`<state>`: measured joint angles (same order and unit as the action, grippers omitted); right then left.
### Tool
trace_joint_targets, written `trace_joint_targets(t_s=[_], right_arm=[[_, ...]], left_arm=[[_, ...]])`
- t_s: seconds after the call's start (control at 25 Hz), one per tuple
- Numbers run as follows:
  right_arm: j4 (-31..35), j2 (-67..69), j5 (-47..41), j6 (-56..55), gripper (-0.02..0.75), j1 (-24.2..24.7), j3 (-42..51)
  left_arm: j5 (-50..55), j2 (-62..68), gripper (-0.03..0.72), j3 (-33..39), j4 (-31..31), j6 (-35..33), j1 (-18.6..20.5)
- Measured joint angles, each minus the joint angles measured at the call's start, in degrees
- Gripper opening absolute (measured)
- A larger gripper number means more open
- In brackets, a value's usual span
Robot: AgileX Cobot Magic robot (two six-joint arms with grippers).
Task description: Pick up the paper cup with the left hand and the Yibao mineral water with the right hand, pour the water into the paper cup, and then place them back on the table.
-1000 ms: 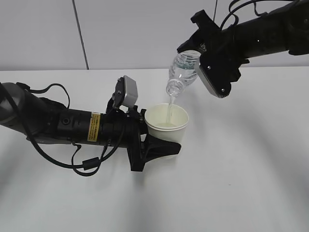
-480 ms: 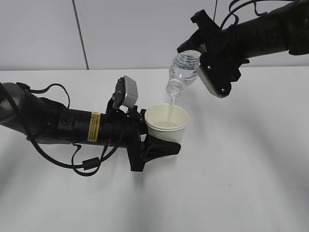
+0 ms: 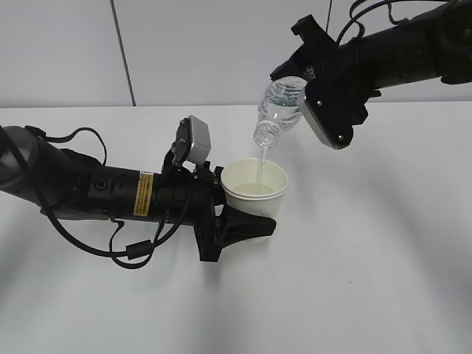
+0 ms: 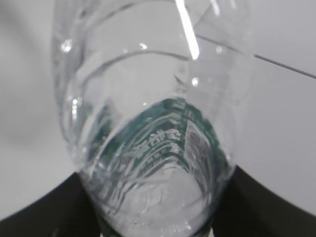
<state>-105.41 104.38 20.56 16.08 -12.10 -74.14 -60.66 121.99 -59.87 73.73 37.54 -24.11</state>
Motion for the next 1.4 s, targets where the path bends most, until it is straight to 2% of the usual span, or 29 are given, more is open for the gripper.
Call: trace_joint_targets(t_s=[1.4], right_arm=[[0.0,0.0,0.6,0.0,0.445,0.0,0.0]], left_arm=[[0.05,0.0,0.412,0.0,-0.54,0.17,0.0]])
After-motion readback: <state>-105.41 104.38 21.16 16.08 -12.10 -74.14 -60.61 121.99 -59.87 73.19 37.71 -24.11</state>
